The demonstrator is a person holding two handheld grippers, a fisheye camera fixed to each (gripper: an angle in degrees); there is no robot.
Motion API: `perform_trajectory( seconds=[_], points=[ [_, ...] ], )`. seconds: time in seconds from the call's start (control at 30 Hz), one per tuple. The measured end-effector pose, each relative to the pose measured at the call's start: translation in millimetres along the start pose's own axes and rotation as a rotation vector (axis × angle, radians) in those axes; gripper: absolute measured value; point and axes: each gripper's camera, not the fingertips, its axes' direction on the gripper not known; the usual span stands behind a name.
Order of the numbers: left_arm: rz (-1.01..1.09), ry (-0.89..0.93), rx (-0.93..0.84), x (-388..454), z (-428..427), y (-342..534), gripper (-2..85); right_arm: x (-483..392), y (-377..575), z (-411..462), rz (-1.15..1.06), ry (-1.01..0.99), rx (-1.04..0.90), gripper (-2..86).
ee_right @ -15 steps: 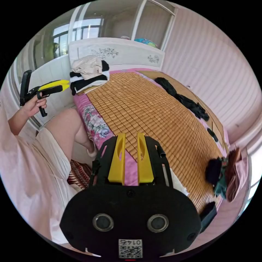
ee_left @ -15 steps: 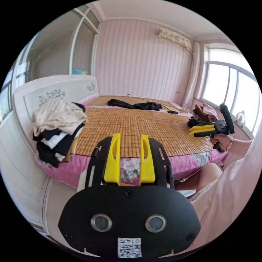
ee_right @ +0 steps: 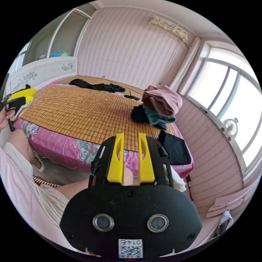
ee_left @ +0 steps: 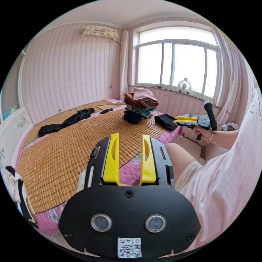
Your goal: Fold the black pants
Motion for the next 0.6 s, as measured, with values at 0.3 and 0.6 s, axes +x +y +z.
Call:
perform_trajectory(
  seconds=[0.3,0.6],
  points=[
    [0.035,0.261,-0.148,102,287,-87,13.3,209,4,113,0.261,0.012,-0.201,15.7],
    [-0.234,0.541,-0.428,175,636,-177,13.7,289,-38,200,0.332,0.014,-0.275,12.5]
  ],
)
